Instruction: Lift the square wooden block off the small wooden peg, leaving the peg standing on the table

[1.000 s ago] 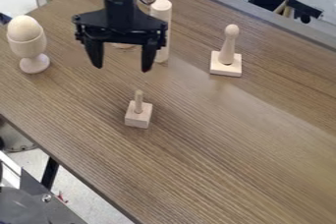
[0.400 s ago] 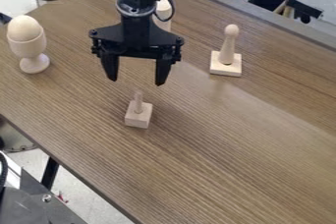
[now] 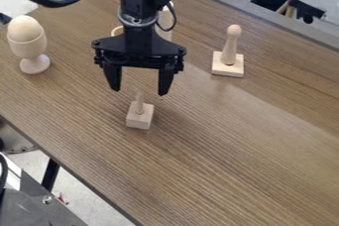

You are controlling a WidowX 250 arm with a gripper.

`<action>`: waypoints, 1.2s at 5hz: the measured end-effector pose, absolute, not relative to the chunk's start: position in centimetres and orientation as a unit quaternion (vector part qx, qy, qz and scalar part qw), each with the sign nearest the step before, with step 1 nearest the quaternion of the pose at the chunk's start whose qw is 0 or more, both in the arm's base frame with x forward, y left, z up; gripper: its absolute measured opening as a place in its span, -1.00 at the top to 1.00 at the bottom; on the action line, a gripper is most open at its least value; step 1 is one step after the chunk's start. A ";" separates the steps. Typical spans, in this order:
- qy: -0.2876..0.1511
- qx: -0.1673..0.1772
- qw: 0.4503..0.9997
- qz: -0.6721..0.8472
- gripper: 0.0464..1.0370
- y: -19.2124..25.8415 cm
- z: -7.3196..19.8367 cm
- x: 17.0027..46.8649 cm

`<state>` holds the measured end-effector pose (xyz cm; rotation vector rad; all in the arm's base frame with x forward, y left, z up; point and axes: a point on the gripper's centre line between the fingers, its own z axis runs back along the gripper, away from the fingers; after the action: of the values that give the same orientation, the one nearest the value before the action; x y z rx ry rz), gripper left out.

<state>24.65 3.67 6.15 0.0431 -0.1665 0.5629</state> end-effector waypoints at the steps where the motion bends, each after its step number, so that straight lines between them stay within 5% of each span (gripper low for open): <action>1: -0.075 0.013 0.956 0.282 -0.93 3.4 5.8 24.3; 3: -0.059 0.016 0.965 0.255 -0.92 3.3 5.0 23.2; 6: -0.090 0.035 0.966 0.241 -0.92 3.7 4.3 23.5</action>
<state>23.51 3.73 4.32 0.0705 -0.1821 0.4883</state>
